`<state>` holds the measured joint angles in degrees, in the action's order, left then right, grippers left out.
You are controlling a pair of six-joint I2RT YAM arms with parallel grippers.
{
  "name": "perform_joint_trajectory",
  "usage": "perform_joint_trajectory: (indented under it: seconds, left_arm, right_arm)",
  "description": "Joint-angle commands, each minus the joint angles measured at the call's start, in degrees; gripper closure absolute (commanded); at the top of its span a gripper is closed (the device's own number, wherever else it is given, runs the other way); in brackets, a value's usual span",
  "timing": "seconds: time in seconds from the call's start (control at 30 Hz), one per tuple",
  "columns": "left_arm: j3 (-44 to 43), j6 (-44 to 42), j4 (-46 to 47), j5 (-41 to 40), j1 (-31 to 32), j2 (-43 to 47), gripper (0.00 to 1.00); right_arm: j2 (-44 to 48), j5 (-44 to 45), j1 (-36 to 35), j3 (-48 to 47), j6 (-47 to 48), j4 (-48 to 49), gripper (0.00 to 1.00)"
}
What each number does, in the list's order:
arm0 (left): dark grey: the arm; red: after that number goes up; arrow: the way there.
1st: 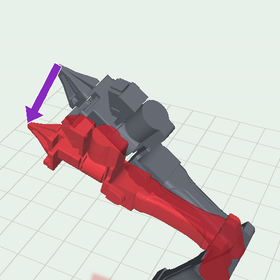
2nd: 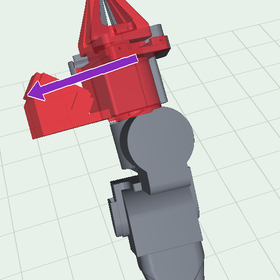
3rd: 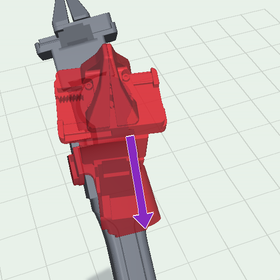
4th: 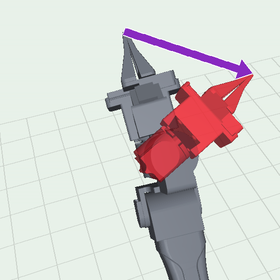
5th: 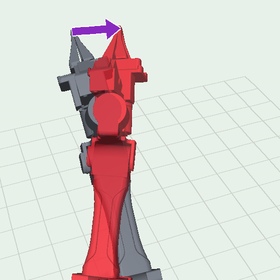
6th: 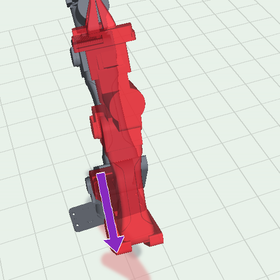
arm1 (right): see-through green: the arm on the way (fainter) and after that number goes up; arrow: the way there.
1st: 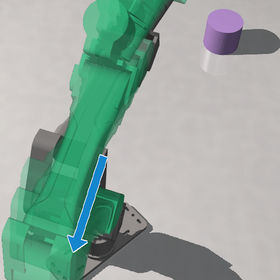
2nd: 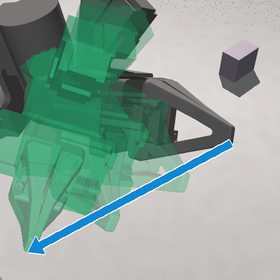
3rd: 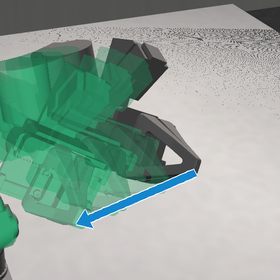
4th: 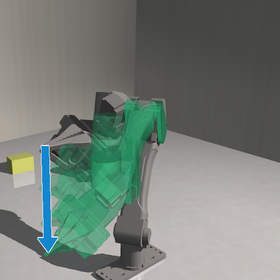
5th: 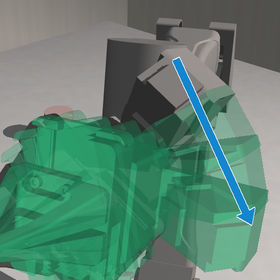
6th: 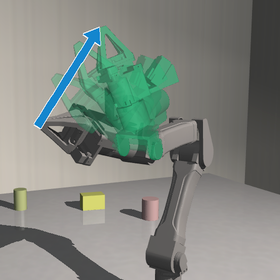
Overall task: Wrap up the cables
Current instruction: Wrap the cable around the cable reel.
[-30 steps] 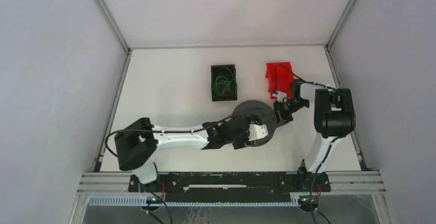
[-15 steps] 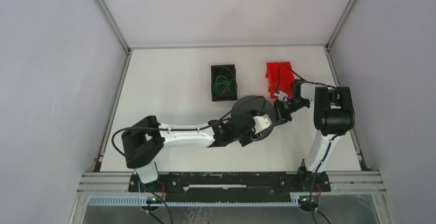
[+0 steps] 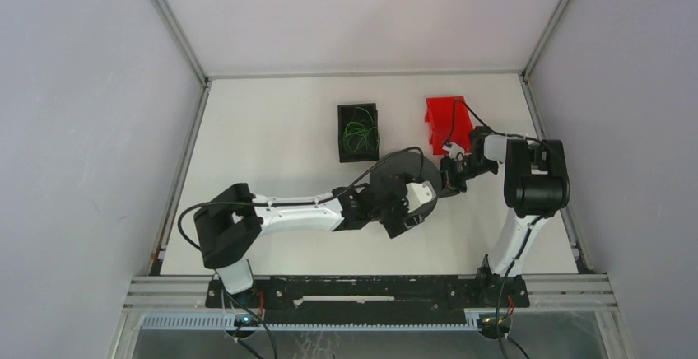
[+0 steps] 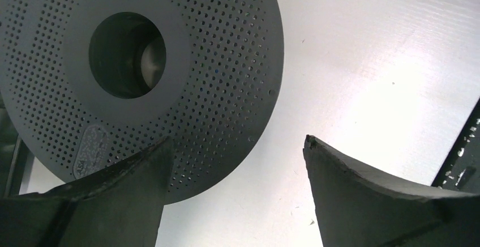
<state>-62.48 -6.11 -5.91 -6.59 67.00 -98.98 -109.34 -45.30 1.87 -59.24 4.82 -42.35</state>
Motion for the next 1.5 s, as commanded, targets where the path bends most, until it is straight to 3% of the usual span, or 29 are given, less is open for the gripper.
perform_joint_trajectory:
  seconds: [0.0,0.33,0.9,1.23,1.47]
  left_arm:
    - [-2.5,-2.6,-0.8,7.9,-1.4,2.3,0.11]
    - [-2.3,-5.8,-2.3,10.7,-3.2,5.7,0.1]
    - [-1.7,-8.2,-3.6,13.5,-7.1,8.9,0.1]
    - [4.1,-10.4,-7.3,19.1,-20.2,20.8,0.09]
    - [11.7,0.9,-11.5,16.1,-29.6,22.5,0.07]
  right_arm:
    - [2.3,-0.8,-0.1,0.5,-1.9,2.6,0.84]
    - [3.8,0.9,0.0,1.4,-2.1,3.2,0.7]
    - [6.0,2.0,2.1,1.0,0.4,1.6,0.68]
    - [12.9,7.3,6.8,0.5,3.2,0.1,0.66]
    - [18.4,9.8,9.2,-0.8,2.7,1.1,0.65]
